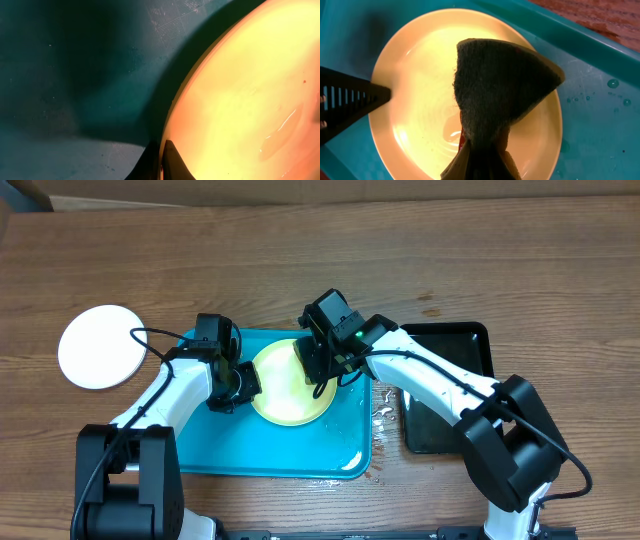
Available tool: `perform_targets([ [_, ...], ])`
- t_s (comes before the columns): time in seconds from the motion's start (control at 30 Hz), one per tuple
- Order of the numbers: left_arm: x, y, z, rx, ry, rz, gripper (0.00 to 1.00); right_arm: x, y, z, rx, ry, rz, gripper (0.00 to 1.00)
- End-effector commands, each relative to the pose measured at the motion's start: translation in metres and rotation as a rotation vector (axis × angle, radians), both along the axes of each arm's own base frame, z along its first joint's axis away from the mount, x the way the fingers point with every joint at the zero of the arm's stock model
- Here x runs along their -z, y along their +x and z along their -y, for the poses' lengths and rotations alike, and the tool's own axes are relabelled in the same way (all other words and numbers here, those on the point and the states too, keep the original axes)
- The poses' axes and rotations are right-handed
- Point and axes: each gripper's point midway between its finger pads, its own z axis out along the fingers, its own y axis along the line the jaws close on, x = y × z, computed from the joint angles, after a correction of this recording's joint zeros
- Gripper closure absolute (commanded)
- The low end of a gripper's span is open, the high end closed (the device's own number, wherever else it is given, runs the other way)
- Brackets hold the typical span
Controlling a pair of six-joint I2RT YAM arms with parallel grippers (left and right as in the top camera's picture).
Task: Clean dirty plates on tray and stack at the side
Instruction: 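Scrub the sauce on the yellow plate with the sponge, right gripper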
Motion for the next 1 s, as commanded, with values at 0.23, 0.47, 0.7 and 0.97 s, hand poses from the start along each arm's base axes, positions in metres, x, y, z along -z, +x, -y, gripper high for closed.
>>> perform_targets([
  [0.23, 0.007, -0.006, -0.001, 0.017, 0.011, -0.024, 0.96, 0.053, -0.012, 0.002, -0.131, -0.076, -0.050, 0.96],
  [0.47, 0.007, -0.006, -0.001, 0.017, 0.011, -0.024, 0.96, 0.059, -0.030, -0.012, -0.180, 0.017, -0.149, 0.96],
  [0.7, 0.007, -0.006, -0.001, 0.017, 0.011, -0.024, 0.96, 0.040, -0.059, -0.038, -0.279, 0.193, -0.265, 0.96],
  [0.97, 0.007, -0.007, -0.001, 0.017, 0.010, -0.025, 0.96, -0.011, -0.051, -0.057, -0.338, 0.448, -0.307, 0.96],
])
